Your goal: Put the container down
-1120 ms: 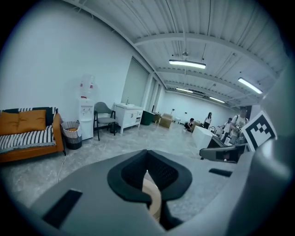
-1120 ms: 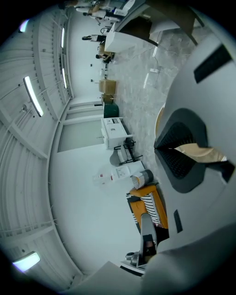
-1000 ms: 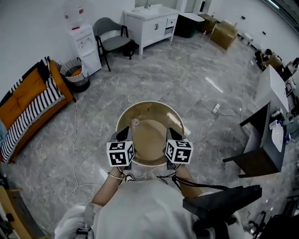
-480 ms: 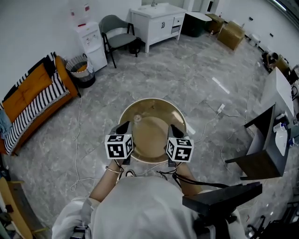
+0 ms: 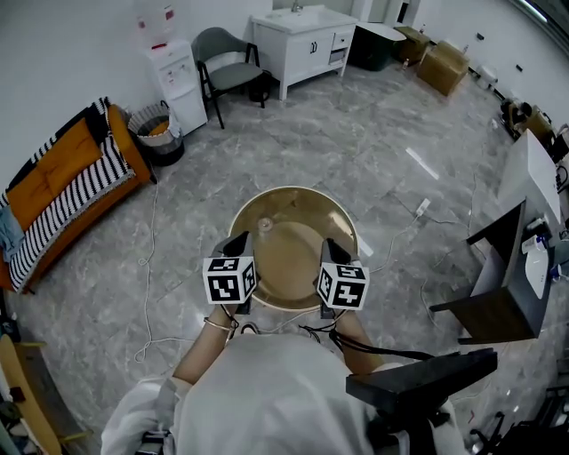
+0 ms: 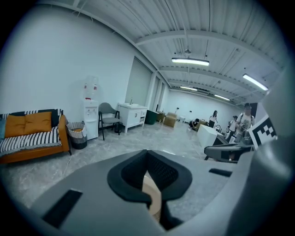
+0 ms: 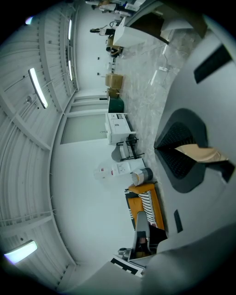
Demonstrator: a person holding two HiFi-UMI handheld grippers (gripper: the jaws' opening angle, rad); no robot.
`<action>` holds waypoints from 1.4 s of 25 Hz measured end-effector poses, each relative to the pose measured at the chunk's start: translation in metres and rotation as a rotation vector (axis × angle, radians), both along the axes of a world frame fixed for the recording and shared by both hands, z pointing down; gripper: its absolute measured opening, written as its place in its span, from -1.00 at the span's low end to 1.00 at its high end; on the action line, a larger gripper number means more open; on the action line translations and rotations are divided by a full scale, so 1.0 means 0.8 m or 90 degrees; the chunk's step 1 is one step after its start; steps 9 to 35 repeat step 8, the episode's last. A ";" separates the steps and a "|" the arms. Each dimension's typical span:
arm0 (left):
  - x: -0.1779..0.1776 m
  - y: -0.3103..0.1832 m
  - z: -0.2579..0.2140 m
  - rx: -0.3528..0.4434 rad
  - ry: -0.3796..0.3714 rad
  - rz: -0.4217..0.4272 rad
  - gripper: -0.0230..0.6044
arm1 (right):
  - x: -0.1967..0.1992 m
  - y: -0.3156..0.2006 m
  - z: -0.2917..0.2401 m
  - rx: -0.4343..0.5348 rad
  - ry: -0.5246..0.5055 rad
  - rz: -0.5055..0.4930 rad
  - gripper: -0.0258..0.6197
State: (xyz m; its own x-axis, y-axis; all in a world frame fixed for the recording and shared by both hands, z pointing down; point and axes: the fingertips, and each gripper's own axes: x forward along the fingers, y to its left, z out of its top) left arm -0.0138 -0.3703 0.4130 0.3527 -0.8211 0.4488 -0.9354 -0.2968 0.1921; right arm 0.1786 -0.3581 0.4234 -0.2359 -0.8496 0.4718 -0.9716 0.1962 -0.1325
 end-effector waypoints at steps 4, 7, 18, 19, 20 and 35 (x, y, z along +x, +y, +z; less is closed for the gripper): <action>-0.007 -0.005 0.000 0.001 -0.002 -0.004 -0.90 | -0.004 -0.004 0.002 -0.003 -0.002 0.001 -0.85; -0.010 -0.009 -0.001 0.000 -0.002 -0.003 -0.90 | -0.004 -0.008 0.000 0.000 -0.002 0.006 -0.85; -0.010 -0.010 -0.001 0.000 -0.002 -0.003 -0.90 | -0.004 -0.009 -0.001 0.001 -0.002 0.007 -0.85; -0.010 -0.010 -0.001 0.000 -0.002 -0.003 -0.90 | -0.004 -0.009 -0.001 0.001 -0.002 0.007 -0.85; -0.010 -0.010 -0.001 0.000 -0.002 -0.003 -0.90 | -0.004 -0.009 -0.001 0.001 -0.002 0.007 -0.85; -0.010 -0.010 -0.001 0.000 -0.002 -0.003 -0.90 | -0.004 -0.009 -0.001 0.001 -0.002 0.007 -0.85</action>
